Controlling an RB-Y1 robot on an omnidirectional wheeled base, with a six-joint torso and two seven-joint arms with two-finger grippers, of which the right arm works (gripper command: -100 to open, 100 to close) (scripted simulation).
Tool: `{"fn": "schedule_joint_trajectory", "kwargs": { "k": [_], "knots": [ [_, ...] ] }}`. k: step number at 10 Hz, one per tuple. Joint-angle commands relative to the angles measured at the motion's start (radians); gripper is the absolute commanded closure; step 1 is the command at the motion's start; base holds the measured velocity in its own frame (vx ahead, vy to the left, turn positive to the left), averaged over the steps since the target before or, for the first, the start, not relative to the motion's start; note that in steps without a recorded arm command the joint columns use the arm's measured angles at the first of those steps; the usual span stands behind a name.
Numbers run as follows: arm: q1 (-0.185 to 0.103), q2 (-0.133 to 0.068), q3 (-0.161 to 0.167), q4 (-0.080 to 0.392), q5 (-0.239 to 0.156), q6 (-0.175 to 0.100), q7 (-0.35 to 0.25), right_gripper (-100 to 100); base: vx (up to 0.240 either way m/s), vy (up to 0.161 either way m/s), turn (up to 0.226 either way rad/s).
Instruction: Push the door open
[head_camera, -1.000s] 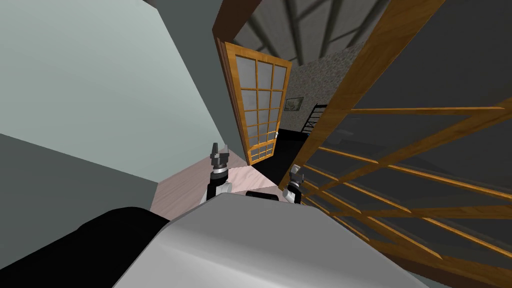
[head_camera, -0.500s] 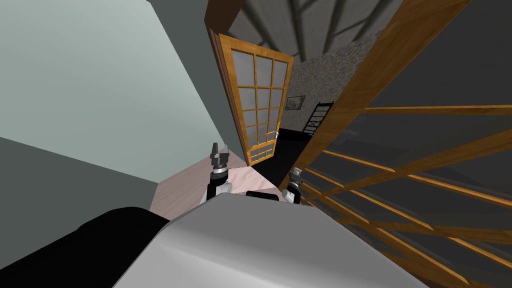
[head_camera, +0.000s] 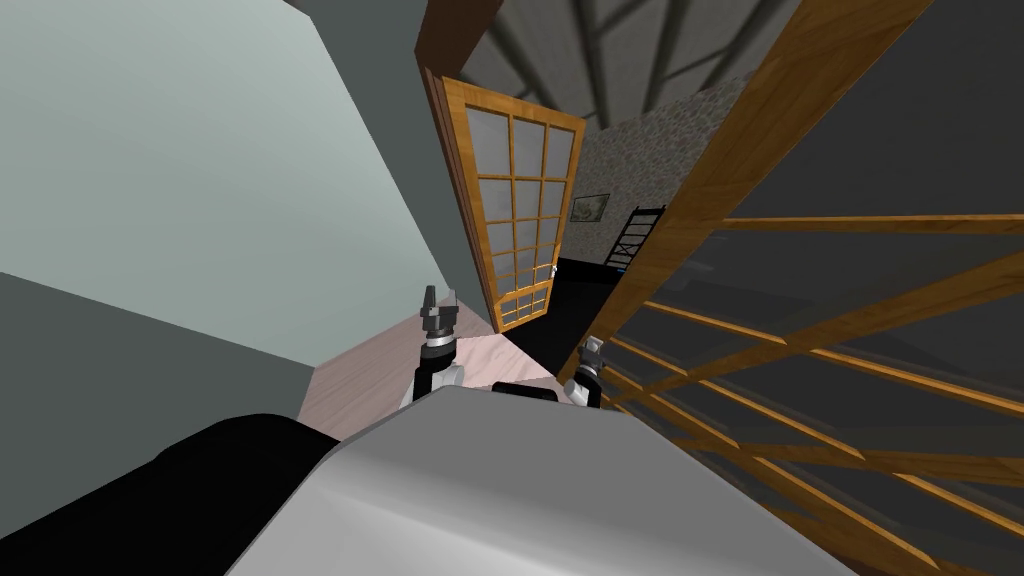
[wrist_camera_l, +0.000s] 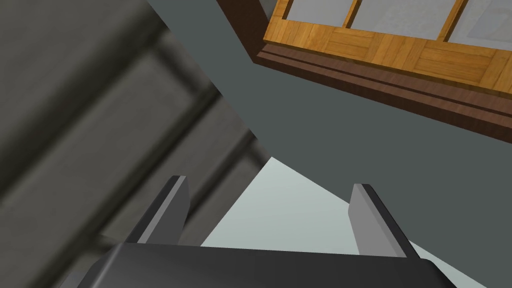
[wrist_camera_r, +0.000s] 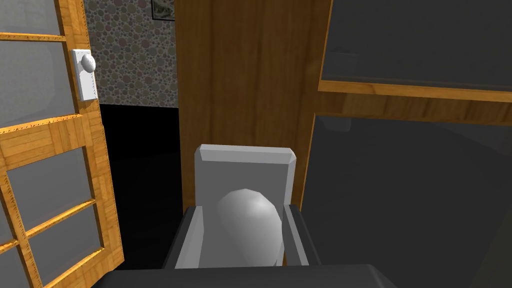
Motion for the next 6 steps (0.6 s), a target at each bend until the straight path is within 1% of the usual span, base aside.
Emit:
{"fn": "schedule_joint_trajectory", "kwargs": {
  "k": [1, 3, 6],
  "knots": [
    [-0.004, -0.009, -0.01, -0.001, -0.007, -0.004, 0.001, 100, 0.17, -0.024, -0.036],
    [-0.005, -0.015, -0.021, 0.0, -0.016, -0.004, 0.003, 100, 0.185, -0.023, -0.036],
    [-0.007, -0.028, -0.05, 0.001, -0.039, -0.005, 0.008, 100, 0.2, -0.053, -0.048]
  ]
}}
